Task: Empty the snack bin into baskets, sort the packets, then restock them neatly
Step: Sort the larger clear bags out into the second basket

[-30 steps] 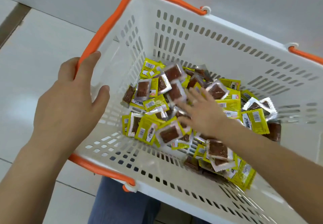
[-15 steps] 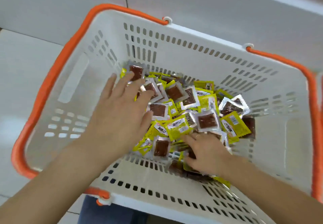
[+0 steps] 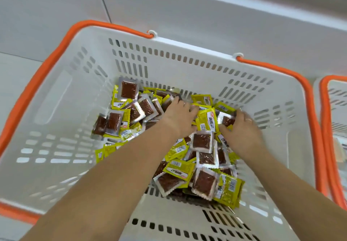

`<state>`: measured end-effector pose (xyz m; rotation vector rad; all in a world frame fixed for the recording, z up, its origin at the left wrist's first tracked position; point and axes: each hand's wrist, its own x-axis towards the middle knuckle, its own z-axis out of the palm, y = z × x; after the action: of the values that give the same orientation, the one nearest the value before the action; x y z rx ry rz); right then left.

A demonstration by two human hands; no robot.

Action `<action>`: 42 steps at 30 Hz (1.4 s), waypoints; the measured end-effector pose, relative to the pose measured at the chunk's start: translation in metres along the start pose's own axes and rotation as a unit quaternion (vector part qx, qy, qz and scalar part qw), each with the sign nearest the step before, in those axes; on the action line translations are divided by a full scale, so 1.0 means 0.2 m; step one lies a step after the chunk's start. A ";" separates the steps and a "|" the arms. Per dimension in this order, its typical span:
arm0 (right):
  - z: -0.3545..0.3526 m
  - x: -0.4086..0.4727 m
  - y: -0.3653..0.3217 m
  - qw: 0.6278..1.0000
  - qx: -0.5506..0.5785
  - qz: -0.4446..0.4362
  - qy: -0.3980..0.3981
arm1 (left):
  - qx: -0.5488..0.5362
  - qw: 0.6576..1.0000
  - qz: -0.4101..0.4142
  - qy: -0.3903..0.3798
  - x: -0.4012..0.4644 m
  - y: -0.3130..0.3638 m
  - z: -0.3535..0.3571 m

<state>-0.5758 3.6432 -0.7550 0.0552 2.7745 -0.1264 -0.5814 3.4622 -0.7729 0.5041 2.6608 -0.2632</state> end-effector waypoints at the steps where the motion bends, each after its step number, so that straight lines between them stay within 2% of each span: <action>1: 0.01 0.01 0.00 1.000 0.013 0.014 -0.005 | 0.011 1.000 -0.009 -0.016 -0.01 0.00 0.03; 4: 0.08 0.00 -0.07 0.998 0.050 0.026 -0.035 | 0.019 0.999 -0.020 -0.030 -0.10 -0.06 0.11; 7: 0.15 -0.12 -0.16 0.990 0.103 -0.017 -0.091 | 0.046 0.995 0.015 -0.086 -0.29 -0.16 0.13; 8: 0.16 -0.17 -0.20 0.986 0.112 -0.050 -0.112 | 0.062 0.993 0.029 -0.092 -0.37 -0.19 0.15; 11: 0.18 -0.30 -0.35 0.960 0.123 -0.174 -0.184 | 0.057 0.996 0.072 -0.021 -0.57 -0.31 0.21; 14: 0.18 -0.44 -0.45 0.923 0.091 -0.296 -0.229 | -0.016 0.997 0.050 -0.059 -0.71 -0.44 0.24; 16: 0.18 -0.51 -0.47 0.902 0.055 -0.365 -0.223 | -0.097 0.990 0.004 -0.104 -0.76 -0.47 0.18; 17: 0.17 -0.52 -0.46 0.896 0.051 -0.382 -0.219 | -0.128 0.987 -0.011 -0.099 -0.78 -0.48 0.15; 19: 0.15 -0.49 -0.44 0.904 0.096 -0.357 -0.216 | -0.186 0.978 -0.062 -0.074 -0.79 -0.49 0.12; 21: 0.13 -0.41 -0.40 0.931 0.180 -0.250 -0.198 | -0.209 0.972 -0.102 -0.022 -0.75 -0.46 0.07; 24: 0.16 -0.19 -0.27 0.979 0.171 -0.106 -0.041 | -0.234 0.966 -0.113 0.017 -0.64 -0.39 0.06; 25: 0.17 -0.11 -0.23 0.984 0.162 -0.064 -0.028 | -0.242 0.964 -0.105 0.018 -0.60 -0.36 0.06; 27: 0.21 0.00 -0.17 0.986 0.155 -0.003 -0.069 | -0.269 0.958 -0.097 0.015 -0.56 -0.31 0.05; 28: 0.24 0.03 -0.17 0.988 0.130 -0.007 -0.079 | -0.278 0.955 -0.099 0.014 -0.55 -0.31 0.05; 30: 0.29 0.02 -0.21 0.994 0.070 -0.057 -0.065 | -0.291 0.950 -0.113 0.018 -0.55 -0.33 0.05; 34: 0.34 -0.13 -0.37 0.972 0.153 -0.129 -0.124 | -0.323 0.932 -0.157 0.056 -0.58 -0.43 0.07; 36: 0.31 -0.21 -0.43 0.957 0.154 -0.186 -0.161 | -0.334 0.922 -0.176 0.085 -0.58 -0.44 0.06; 42: 0.21 -0.35 -0.52 0.913 0.013 -0.385 -0.136 | -0.366 0.905 -0.175 0.130 -0.58 -0.41 0.01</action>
<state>-0.5010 3.5332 -0.7611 -0.9766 2.3551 -0.3370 -0.5148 3.3509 -0.7159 -0.1975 2.8099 0.7376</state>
